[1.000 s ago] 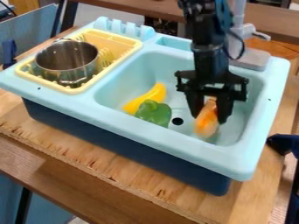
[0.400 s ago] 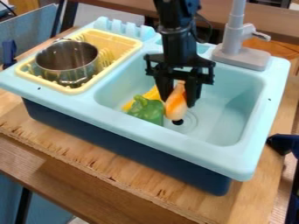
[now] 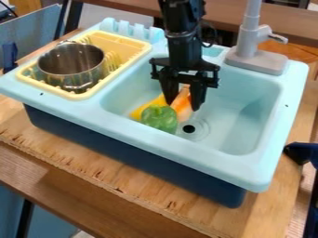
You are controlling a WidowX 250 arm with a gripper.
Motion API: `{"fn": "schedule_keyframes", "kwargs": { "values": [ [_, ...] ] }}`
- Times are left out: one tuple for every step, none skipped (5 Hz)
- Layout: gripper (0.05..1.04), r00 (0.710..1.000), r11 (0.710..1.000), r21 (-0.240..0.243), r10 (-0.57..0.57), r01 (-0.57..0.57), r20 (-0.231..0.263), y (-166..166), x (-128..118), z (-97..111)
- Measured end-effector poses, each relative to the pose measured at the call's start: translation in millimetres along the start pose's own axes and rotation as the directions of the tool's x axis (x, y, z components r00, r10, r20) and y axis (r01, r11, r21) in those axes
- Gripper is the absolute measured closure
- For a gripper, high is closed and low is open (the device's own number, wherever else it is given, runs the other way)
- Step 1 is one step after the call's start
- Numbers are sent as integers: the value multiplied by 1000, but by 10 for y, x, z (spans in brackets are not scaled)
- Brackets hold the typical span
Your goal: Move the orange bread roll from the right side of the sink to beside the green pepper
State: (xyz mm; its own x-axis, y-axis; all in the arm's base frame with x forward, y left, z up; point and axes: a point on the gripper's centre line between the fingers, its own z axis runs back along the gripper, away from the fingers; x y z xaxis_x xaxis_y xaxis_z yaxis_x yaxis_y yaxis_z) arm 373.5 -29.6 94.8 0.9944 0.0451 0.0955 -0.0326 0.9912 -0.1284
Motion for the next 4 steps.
{"fn": "schedule_keyframes", "kwargs": {
  "values": [
    [495, 999, 1000, -4, -3, 2, -39, 26, -9, -154],
    [495, 999, 1000, -6, 7, -7, -36, 24, -8, -169],
    [397, 998, 1000, -21, -16, 15, -53, -5, -40, -194],
    [137, 997, 999, -17, -44, 43, -63, -72, -102, -136]
  ]
}}
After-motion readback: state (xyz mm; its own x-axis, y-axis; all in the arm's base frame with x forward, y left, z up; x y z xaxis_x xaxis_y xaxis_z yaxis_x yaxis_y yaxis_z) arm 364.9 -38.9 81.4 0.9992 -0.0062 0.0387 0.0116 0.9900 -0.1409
